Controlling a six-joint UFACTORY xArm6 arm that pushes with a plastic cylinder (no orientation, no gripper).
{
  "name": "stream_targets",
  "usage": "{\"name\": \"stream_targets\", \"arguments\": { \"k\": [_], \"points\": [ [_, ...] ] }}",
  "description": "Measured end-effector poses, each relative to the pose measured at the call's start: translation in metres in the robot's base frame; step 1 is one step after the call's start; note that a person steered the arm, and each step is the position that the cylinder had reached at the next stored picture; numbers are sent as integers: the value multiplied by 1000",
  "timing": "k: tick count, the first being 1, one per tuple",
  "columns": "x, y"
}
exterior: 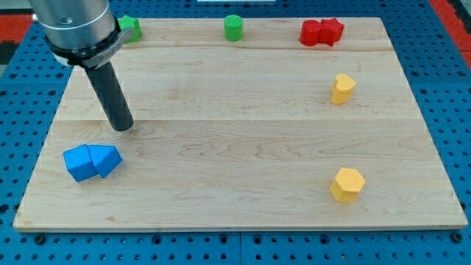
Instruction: Place the arm diagonally to the bottom left of the green circle
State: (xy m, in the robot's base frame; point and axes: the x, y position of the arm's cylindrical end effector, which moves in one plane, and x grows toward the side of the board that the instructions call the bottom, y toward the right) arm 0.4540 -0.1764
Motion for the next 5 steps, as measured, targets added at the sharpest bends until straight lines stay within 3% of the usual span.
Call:
{"name": "stream_targets", "arguments": {
  "k": [3,5],
  "points": [
    [-29,1],
    [-101,24]
  ]
}}
